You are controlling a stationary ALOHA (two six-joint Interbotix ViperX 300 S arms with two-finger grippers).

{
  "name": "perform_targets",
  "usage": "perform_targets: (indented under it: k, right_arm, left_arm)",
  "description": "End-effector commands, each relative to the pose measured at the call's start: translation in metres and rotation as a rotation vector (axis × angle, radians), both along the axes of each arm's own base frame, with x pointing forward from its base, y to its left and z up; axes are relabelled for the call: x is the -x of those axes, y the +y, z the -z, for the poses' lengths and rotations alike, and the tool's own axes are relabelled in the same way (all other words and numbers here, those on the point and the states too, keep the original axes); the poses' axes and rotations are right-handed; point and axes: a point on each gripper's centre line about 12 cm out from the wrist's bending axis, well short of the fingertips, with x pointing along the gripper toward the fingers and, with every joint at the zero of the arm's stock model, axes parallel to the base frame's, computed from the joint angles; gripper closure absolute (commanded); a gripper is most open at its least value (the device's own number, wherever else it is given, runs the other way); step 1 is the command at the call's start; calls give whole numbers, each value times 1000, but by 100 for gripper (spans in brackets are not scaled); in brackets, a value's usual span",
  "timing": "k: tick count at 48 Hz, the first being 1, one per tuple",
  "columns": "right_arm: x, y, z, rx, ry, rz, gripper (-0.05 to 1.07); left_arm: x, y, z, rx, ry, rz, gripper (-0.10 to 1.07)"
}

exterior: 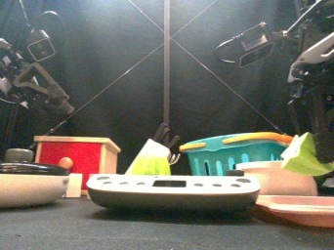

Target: Place starfruit top on stove

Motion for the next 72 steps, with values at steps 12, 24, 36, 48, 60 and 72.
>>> perform_targets:
  k: [12,24,36,48,60,72]
  right_arm:
    - [-36,4,-46,37,-196,-76,42]
    - [-80,0,-57,41,-362,-148,41]
    - [-106,-22,-29,22,-363,-125,41]
    - [-114,-33,-17,-15,-371,-97,38]
    - [-112,-40,-12,-19,-358,-78,27]
    - [-111,-43,-10,-16,-350,-70,16]
  left_arm:
    - [-2,0,-3,3,-11,-2,19]
    - [-2,0,-4,2,-12,-1,20]
    - [-2,0,-3,2,-10,-1,20]
    - [-1,0,-2,1,-8,-1,20]
    - [-1,0,-2,1,-9,0,20]
    - [-1,0,-2,1,-9,0,19]
